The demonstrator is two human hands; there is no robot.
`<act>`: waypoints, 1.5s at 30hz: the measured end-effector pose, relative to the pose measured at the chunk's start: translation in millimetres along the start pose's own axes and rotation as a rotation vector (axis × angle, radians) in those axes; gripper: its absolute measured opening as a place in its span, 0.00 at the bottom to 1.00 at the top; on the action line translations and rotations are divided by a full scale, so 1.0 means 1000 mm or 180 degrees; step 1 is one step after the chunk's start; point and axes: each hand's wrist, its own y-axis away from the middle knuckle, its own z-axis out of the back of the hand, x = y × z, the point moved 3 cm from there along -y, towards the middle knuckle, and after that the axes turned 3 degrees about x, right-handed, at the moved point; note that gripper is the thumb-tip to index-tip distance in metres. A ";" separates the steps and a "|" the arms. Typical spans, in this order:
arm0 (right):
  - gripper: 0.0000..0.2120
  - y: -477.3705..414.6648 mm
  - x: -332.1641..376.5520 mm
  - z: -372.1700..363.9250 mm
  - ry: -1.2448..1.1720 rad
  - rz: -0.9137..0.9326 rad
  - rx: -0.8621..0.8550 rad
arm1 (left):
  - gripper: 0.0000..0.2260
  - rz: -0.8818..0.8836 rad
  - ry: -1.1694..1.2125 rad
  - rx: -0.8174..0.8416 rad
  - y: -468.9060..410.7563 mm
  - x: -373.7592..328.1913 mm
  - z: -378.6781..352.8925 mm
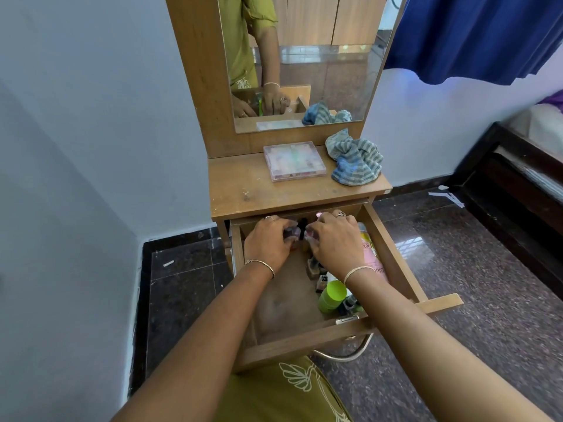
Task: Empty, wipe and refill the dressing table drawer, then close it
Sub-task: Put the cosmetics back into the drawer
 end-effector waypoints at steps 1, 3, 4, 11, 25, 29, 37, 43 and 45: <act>0.12 0.000 0.000 0.000 0.0016 -0.0018 0.0009 | 0.15 -0.0006 -0.0010 -0.0015 0.002 0.001 0.002; 0.12 0.000 0.000 0.001 0.0015 -0.0038 0.0006 | 0.15 -0.0037 -0.0014 -0.0059 0.005 0.001 0.005; 0.13 0.000 -0.001 0.001 -0.0002 -0.0033 0.0006 | 0.15 -0.0055 0.0004 -0.0081 0.006 0.001 0.007; 0.07 0.003 -0.005 0.016 -0.0452 -0.0090 -0.0403 | 0.08 -0.0360 0.0046 -0.0413 0.010 -0.012 0.025; 0.19 -0.079 -0.024 0.042 -0.1718 -0.0984 -0.0398 | 0.29 0.0506 -0.0184 0.0108 -0.061 -0.013 0.054; 0.16 -0.099 -0.018 0.038 -0.1454 -0.1211 0.0024 | 0.28 0.0556 -0.0169 0.0294 -0.073 -0.012 0.048; 0.13 -0.102 -0.013 0.034 -0.2186 -0.1705 -0.0139 | 0.23 0.0905 0.0326 -0.0224 -0.062 -0.016 0.058; 0.19 -0.074 0.002 0.035 -0.3273 -0.2170 -0.0375 | 0.17 0.0857 0.0894 -0.0775 -0.023 -0.028 0.071; 0.19 -0.060 0.005 0.040 -0.3818 -0.2285 -0.0633 | 0.16 0.0860 0.1067 -0.0833 -0.009 -0.029 0.076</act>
